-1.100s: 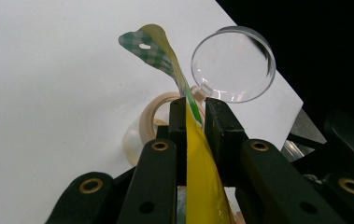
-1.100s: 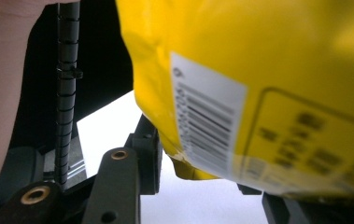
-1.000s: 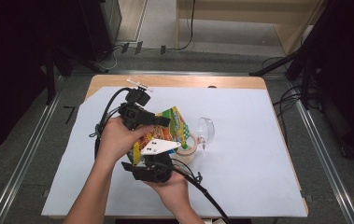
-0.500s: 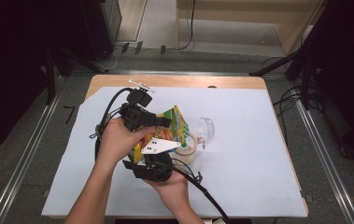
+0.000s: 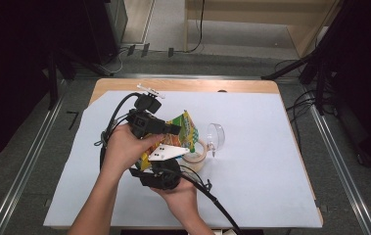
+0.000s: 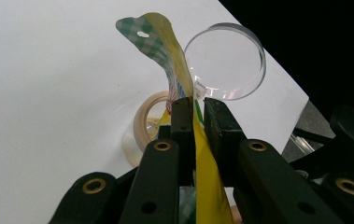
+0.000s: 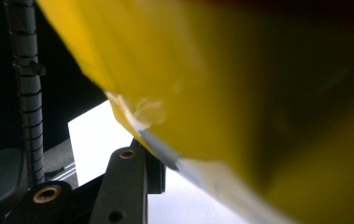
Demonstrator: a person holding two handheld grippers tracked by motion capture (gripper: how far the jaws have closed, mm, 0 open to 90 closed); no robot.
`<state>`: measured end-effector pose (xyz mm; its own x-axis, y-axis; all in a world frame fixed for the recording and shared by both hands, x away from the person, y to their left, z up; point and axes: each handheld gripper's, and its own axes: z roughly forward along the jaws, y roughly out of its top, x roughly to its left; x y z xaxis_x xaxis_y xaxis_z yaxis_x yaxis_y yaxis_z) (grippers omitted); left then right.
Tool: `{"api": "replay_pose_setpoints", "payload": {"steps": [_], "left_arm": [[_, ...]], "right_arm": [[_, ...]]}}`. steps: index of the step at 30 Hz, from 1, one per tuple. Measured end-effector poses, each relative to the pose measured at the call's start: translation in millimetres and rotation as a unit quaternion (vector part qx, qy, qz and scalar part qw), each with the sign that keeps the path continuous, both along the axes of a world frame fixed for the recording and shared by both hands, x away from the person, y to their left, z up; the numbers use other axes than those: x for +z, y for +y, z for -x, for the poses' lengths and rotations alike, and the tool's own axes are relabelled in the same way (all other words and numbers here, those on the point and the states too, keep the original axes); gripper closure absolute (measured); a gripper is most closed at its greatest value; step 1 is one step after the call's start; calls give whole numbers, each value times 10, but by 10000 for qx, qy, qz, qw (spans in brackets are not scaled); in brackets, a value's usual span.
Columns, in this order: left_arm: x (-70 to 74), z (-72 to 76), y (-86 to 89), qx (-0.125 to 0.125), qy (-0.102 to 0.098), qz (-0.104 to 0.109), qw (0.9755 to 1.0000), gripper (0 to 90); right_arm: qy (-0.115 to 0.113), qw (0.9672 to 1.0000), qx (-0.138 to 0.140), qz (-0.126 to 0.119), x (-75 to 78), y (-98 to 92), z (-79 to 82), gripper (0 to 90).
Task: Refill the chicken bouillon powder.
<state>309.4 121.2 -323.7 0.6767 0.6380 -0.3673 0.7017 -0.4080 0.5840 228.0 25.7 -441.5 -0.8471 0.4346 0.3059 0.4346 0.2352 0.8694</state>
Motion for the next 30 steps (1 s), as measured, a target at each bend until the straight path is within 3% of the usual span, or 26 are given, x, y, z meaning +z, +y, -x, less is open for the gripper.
{"api": "replay_pose_setpoints", "payload": {"steps": [30], "left_arm": [[3,-43,56,17,-37,32,10000,816]], "right_arm": [[43,9999,81,-85,60,23,24,659]]}}
